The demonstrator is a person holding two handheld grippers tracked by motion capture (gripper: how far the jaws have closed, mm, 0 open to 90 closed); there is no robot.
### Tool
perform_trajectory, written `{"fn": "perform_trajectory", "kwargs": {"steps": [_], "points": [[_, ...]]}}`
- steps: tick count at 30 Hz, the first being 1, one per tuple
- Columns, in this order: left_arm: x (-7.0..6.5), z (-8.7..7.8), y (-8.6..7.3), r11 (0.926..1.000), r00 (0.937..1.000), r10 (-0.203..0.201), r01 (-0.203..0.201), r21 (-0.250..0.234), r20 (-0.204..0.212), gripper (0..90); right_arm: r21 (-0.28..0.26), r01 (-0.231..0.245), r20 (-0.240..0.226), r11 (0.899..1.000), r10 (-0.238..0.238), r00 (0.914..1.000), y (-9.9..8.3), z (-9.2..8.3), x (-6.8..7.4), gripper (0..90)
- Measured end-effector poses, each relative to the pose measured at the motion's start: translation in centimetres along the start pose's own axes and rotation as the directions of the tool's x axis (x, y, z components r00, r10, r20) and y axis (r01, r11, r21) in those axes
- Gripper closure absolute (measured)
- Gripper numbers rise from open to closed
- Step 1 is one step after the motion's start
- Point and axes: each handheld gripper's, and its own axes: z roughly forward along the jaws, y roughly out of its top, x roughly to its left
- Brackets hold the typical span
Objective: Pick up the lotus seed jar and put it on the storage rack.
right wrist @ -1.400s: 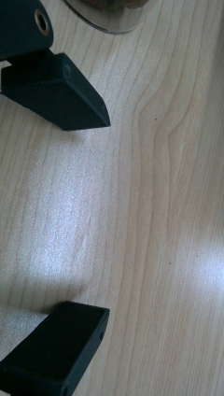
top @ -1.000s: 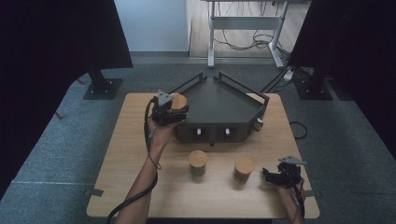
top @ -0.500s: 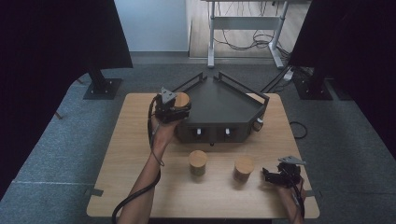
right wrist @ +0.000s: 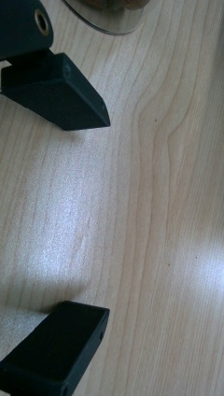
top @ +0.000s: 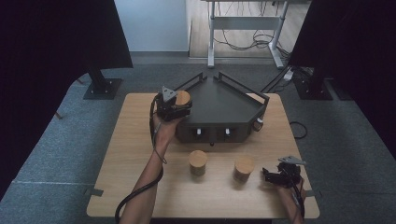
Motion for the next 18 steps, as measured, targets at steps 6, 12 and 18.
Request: {"fn": "perform_trajectory", "kwargs": {"steps": [6, 12, 18], "points": [[0.0, 0.5, 0.0, 1.0000, 1.0000, -0.001, 0.001, 0.003, -0.006, 26.0, 0.000, 0.000, 0.000, 1.000, 0.000, 1.0000, 0.0, 0.0, 0.0, 7.6], [0.1, 0.9, -0.1, 0.9999, 1.0000, -0.006, 0.006, 0.009, -0.008, 26.0, 0.000, 0.001, -0.001, 1.000, -0.001, 1.0000, 0.0, 0.0, 0.0, 7.6], [0.3, 1.3, -0.4, 0.9995, 0.9997, -0.023, 0.023, 0.023, -0.010, 26.0, 0.000, 0.001, -0.001, 1.000, -0.001, 1.0000, 0.0, 0.0, 0.0, 7.6]]}}
